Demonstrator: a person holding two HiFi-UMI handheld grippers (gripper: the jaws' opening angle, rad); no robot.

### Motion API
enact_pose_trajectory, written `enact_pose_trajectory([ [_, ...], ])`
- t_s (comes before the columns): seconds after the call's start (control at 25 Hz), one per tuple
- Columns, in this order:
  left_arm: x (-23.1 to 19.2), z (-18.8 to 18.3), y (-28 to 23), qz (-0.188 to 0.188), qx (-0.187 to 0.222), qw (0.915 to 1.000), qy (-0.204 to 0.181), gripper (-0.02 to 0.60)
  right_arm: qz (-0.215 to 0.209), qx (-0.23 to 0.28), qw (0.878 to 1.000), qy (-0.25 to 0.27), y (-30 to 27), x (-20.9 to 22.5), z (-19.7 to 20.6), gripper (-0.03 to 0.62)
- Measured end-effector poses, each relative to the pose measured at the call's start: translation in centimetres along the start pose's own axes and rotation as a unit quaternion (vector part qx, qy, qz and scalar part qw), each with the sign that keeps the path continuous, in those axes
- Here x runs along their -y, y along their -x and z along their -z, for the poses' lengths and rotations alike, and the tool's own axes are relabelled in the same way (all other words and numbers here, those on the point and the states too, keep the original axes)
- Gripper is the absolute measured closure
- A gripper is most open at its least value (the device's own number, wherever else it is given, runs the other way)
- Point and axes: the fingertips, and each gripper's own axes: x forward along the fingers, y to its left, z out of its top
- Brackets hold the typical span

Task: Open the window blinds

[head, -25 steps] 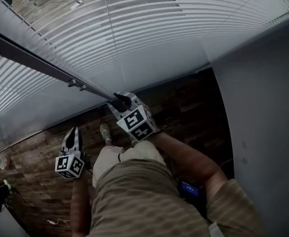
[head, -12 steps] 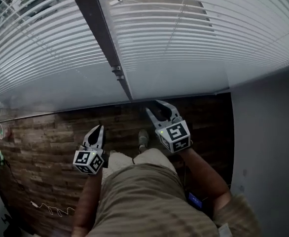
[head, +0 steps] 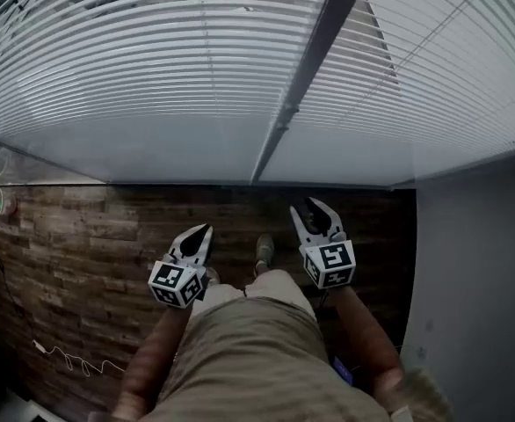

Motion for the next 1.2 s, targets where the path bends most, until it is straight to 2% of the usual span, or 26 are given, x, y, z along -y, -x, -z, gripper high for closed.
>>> enact_pose_trajectory([
  [0.36,-6.3,3.1,12.6,-0.014,0.019,0.9996,0.018,0.569,-0.02,-0.005,1.0,-0.007,0.0,-14.2,0.5,0.451],
  [0.56,-9.4,6.0,18.6,-0.019,0.026,0.9989,0.033,0.569,-0.014,0.004,0.999,0.029,1.3,-20.3,2.3,0.451],
  [0.68,-10.9,8.1,20.3,-0.023,0.022,0.9988,0.038,0.569,-0.008,0.002,1.0,0.028,1.8,-22.3,3.7,0.451],
  [0.88,-11.6,8.7,22.9,-0.025,0.022,0.9987,0.038,0.569,0.003,0.004,1.0,0.025,4.2,-24.7,3.6,0.451],
  [1.2,-9.4,9.1,22.9,-0.028,0.028,0.9991,0.015,0.569,0.008,0.044,0.999,0.004,7.1,-23.5,4.5,0.451],
])
